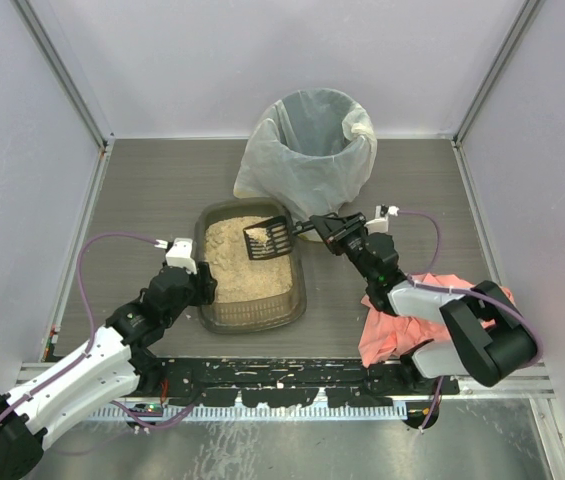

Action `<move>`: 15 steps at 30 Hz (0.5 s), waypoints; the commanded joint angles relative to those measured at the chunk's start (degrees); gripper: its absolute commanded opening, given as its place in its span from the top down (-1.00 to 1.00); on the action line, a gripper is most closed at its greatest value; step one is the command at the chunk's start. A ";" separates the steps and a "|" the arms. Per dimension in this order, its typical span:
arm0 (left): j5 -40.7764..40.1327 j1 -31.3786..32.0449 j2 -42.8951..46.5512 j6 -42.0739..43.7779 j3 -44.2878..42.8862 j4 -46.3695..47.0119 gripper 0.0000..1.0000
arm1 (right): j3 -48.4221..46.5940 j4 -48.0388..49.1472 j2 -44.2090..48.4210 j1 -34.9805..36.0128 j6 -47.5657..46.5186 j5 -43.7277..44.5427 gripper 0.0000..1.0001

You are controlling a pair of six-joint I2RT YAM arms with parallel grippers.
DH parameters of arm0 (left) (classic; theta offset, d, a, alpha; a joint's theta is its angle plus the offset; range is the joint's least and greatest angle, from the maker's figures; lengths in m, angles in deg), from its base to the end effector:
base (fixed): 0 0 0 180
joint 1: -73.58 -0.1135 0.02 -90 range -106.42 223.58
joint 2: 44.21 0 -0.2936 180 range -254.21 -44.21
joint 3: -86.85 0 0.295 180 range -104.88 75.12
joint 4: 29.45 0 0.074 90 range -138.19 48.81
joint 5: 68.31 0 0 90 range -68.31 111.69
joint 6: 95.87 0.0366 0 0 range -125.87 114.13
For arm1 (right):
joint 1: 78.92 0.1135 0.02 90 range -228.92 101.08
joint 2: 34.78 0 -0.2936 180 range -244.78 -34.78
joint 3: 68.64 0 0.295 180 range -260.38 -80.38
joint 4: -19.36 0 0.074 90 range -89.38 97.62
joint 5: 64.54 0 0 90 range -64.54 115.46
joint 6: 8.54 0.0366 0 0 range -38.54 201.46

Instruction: Clean the litter box

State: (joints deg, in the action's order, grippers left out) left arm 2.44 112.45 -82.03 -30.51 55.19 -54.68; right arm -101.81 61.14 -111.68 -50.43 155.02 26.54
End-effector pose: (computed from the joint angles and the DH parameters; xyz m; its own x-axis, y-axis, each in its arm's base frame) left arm 0.1431 -0.0998 0.2053 -0.5243 -0.0830 -0.8475 0.1703 0.9649 -0.1998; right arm 0.2439 0.1316 0.1918 -0.4500 0.8468 -0.2835 -0.1016 0.2668 0.9584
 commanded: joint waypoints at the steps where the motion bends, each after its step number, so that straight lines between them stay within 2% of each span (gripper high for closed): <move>1: -0.34 0.10 0.04 -0.15 -1.74 2.78 -0.14 | -2.96 9.03 -3.29 1.91 2.54 -4.25 0.99; 4: 0.07 0.07 -0.32 -0.21 -1.87 2.60 -0.15 | 1.28 10.51 -2.63 -0.36 6.41 -0.01 0.99; 8: -0.39 0.14 -0.28 -0.23 -1.87 2.69 -0.15 | -3.39 11.72 -6.16 2.54 3.48 -5.56 0.99; 11: -0.08 0.15 -0.34 -0.16 -1.81 2.60 -0.16 | 1.48 13.86 -4.93 -0.65 7.72 -0.44 0.98; 14: -0.78 0.13 -0.15 -0.31 -1.79 2.64 -0.17 | -4.80 8.42 -5.55 3.20 1.93 -5.16 0.99; 15: -0.93 0.14 -0.15 -0.41 -1.79 2.72 -0.18 | -4.71 9.42 -5.48 3.22 2.10 -5.01 0.98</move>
State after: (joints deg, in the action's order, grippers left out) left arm 2.42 112.45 -82.47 -30.53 55.19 -54.68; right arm -101.85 67.94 -117.78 -49.67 159.37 23.42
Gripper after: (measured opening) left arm 0.583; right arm 0.232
